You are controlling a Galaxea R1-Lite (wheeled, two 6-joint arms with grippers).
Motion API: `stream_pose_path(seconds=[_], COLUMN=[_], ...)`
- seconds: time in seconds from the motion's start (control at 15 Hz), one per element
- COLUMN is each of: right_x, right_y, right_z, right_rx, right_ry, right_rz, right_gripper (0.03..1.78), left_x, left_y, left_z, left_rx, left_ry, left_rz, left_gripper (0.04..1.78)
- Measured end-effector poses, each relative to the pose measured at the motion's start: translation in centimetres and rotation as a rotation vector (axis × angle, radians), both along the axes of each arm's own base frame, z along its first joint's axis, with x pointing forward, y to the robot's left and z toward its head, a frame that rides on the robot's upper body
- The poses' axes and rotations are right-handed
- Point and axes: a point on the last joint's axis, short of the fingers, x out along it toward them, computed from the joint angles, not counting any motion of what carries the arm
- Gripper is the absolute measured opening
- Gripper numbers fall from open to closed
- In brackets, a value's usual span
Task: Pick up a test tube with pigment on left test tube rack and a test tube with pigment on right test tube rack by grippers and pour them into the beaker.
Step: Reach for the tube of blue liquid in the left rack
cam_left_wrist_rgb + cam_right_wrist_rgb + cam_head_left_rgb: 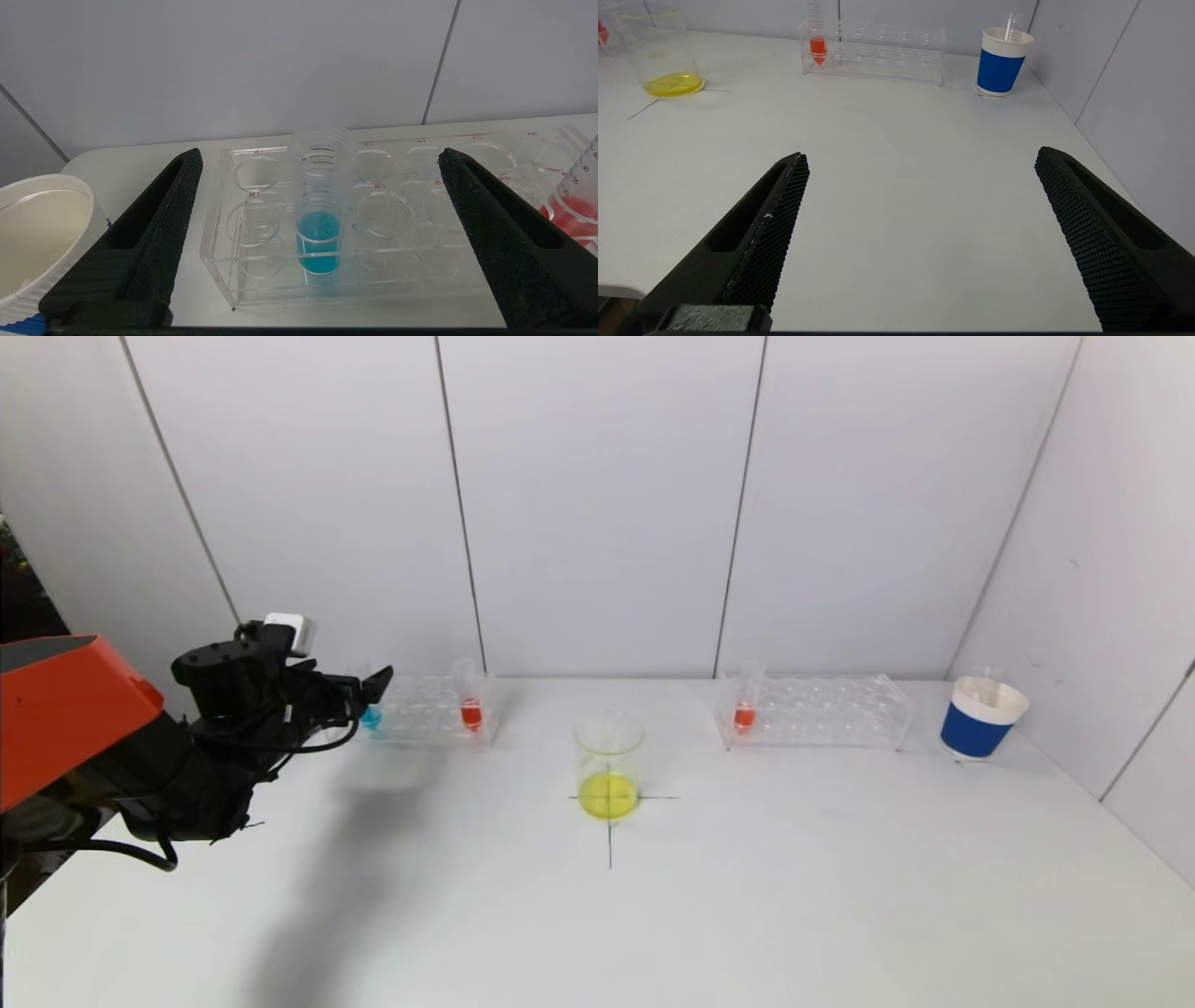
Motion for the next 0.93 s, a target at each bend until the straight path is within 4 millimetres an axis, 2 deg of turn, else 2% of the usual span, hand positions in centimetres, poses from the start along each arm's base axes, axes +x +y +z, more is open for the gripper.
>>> stream_pose_path(seconds=[0.93], right_x=[0.0], right_y=[0.0], right_z=[0.0], right_rx=[0.000], right_ry=[0.000], right_rz=[0.000], right_gripper=[1.76], left_x=[1.2], left_y=[0.1], left_z=[-1.7], left_rx=[0.008], left_ry=[-0.029], left_rz=[-0.001], left_gripper=[1.76])
